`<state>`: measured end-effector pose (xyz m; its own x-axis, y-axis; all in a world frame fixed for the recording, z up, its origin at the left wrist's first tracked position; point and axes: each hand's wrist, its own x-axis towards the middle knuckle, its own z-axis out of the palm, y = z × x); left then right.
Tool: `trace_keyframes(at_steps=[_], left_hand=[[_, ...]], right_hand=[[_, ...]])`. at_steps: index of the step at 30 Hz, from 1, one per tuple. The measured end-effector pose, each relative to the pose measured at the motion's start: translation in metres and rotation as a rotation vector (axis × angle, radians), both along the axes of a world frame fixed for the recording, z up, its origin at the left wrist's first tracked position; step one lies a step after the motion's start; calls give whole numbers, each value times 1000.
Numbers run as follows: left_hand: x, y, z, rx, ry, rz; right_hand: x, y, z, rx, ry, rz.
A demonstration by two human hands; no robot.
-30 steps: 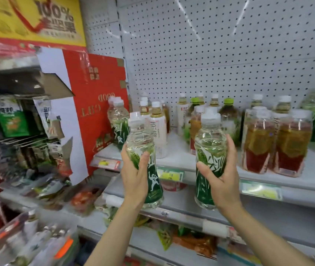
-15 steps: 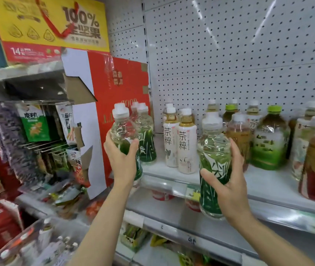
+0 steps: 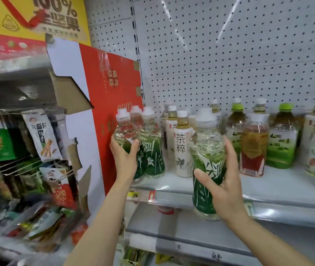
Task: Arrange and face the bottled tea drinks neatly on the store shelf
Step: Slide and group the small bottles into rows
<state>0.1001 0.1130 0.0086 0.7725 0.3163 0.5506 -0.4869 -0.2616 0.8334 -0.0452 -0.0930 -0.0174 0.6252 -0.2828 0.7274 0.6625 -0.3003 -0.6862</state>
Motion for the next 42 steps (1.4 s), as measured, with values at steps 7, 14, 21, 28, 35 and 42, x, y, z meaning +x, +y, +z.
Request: trace_keyframes(at_steps=[7, 14, 21, 28, 35, 42], left_hand=[[14, 13, -15, 117, 100, -157], [15, 27, -40, 331, 352, -119], [33, 24, -39, 383, 304, -142], [38, 28, -30, 278, 261, -254], [-9, 23, -45, 342, -18, -303], [6, 10, -42, 417, 18, -193]], right_hand=[[15, 52, 3, 9, 17, -44], [33, 73, 16, -33, 84, -122], [58, 89, 28, -74, 167, -139], [96, 116, 37, -152, 226, -233], [118, 128, 32, -253, 264, -404], [129, 120, 32, -314, 317, -413]])
